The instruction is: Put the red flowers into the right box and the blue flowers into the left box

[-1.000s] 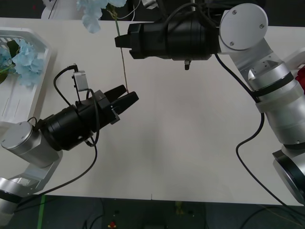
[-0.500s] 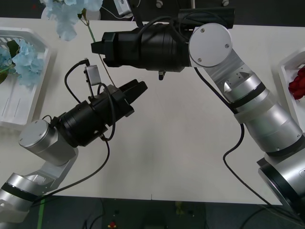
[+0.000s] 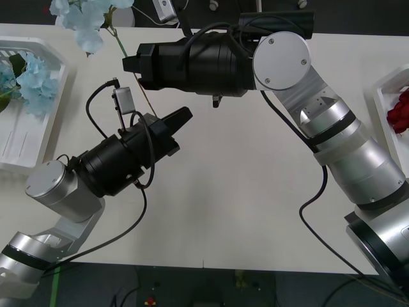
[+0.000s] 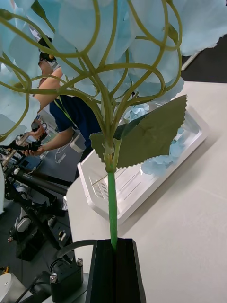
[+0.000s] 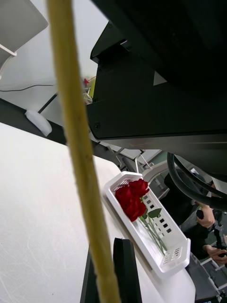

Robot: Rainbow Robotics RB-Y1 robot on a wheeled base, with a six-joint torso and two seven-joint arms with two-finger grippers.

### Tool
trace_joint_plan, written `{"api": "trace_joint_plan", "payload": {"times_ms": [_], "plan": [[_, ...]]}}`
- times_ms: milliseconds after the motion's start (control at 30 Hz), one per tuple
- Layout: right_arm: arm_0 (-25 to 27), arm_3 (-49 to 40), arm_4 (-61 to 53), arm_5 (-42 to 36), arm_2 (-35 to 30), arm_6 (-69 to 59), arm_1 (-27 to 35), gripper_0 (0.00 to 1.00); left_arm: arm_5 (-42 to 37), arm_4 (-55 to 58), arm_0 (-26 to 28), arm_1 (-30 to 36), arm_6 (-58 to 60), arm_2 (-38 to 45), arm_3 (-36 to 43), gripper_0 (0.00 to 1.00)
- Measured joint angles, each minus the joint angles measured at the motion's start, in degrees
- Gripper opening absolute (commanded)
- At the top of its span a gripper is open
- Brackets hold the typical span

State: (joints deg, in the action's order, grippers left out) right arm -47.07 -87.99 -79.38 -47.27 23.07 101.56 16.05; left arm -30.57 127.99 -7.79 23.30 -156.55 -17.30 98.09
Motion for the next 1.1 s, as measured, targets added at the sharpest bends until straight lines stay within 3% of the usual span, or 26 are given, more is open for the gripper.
{"api": "trace_joint_plan", "payload": {"times_ms": [67,100,133,167,233,333,600,800,900,1100], "plan": [[0.02,0.03,0.0,0.13,0.04,0.0,0.0,0.0,0.05,0.0,0.0,0.0,0.0,0.0,0.0,0.0],[0.03,0.03,0.0,0.22,0.06,0.0,0.0,0.07,0.09,0.0,0.0,0.0,0.0,0.01,0.0,0.0],[0.05,0.04,0.0,0.34,0.1,0.0,0.0,0.44,0.12,0.0,0.0,0.0,0.0,0.01,0.0,0.0],[0.05,0.04,0.0,0.57,0.13,0.0,0.0,0.56,0.14,0.0,0.02,0.0,0.0,0.02,0.0,0.0],[0.05,0.04,0.0,1.17,0.16,0.0,0.0,0.75,0.15,0.0,0.11,0.0,0.0,0.19,0.0,0.0],[0.05,0.04,0.0,1.38,0.16,0.0,0.0,0.87,0.0,0.01,0.43,0.0,0.0,1.29,0.0,0.0],[0.05,0.05,0.0,2.37,0.16,0.0,0.0,0.92,-3.23,-0.71,2.76,0.62,0.0,10.0,0.0,0.0],[0.05,0.05,-0.89,2.52,0.16,0.0,0.3,0.91,-5.4,-12.22,3.12,5.33,0.05,18.09,-0.52,0.0],[0.05,0.04,-2.37,2.47,0.17,0.01,1.65,0.92,-8.91,-18.06,2.33,7.29,1.17,22.94,-4.24,0.0],[0.06,-0.07,-8.83,-1.95,0.19,6.64,9.42,0.91,-12.37,-32.82,-3.59,7.75,5.18,33.64,-19.45,0.0]]}}
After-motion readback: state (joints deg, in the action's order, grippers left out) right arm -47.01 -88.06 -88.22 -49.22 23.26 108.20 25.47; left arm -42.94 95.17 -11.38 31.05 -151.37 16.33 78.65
